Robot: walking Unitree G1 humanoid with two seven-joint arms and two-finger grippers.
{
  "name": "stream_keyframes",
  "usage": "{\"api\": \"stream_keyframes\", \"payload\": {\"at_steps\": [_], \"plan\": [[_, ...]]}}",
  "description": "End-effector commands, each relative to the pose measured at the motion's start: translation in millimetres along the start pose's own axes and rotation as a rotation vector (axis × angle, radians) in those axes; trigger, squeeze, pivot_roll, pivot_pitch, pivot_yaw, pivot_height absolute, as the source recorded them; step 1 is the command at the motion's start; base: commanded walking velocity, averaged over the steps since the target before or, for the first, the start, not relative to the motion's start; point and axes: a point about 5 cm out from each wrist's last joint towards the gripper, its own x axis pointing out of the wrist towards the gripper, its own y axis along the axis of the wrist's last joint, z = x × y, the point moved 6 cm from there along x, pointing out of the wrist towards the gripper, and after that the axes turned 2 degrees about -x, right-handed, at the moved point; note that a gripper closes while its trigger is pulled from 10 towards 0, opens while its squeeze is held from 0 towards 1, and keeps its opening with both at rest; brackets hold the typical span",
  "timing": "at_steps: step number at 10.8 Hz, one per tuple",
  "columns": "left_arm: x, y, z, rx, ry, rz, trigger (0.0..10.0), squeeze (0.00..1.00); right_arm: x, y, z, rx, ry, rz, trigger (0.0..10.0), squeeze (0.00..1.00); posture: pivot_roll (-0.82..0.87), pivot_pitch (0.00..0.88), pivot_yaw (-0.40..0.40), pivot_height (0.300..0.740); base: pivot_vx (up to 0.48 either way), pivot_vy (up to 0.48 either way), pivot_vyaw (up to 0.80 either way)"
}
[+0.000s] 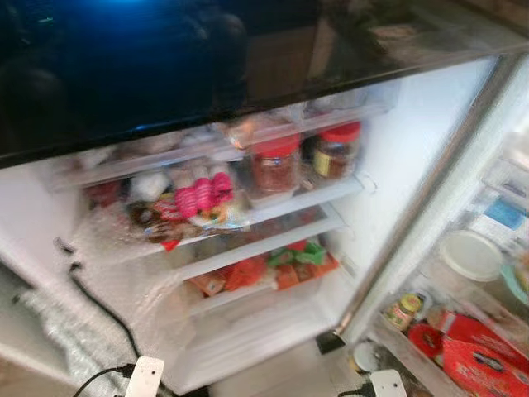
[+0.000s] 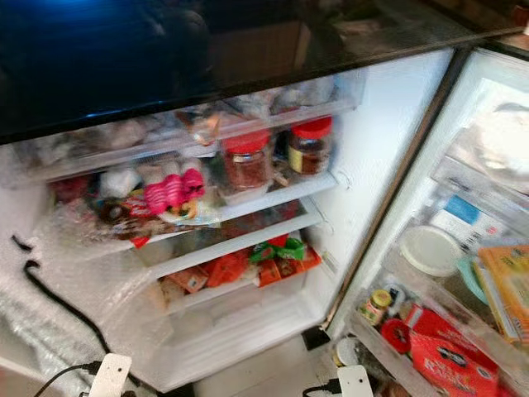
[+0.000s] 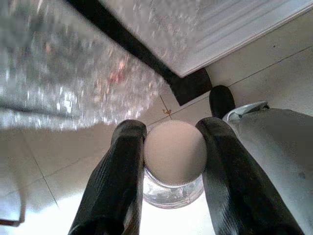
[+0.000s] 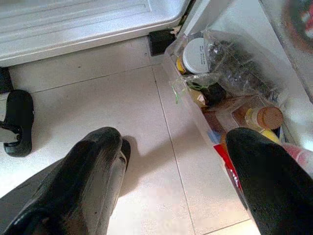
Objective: Restocking fridge
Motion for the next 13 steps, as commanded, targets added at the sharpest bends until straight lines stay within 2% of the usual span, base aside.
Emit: {"api": "stream_keyframes", "payload": {"at_steps": [1, 7, 13], "plan": [[-0.7, -5.5, -1.2, 0.019, 0.000, -0.018, 10.0, 0.00, -1.8, -10.0, -1.3, 0.001, 0.006, -0.027, 10.0, 0.00, -0.12, 0.042, 0.021, 0.740, 0.000, 0.000, 0.00], [-0.8, -6.0, -1.0, 0.013, 0.000, -0.018, 10.0, 0.00, -3.8, -17.3, 0.5, -0.012, 0.012, -0.038, 10.0, 0.00, -0.12, 0.042, 0.020, 0.740, 0.000, 0.000, 0.00], [-0.6, -5.1, -1.4, 0.016, 0.000, -0.017, 10.0, 0.00, -4.3, -18.0, 0.6, -0.024, 0.019, -0.033, 10.0, 0.00, -0.12, 0.048, 0.022, 0.740, 0.000, -0.264, 0.00]]}}
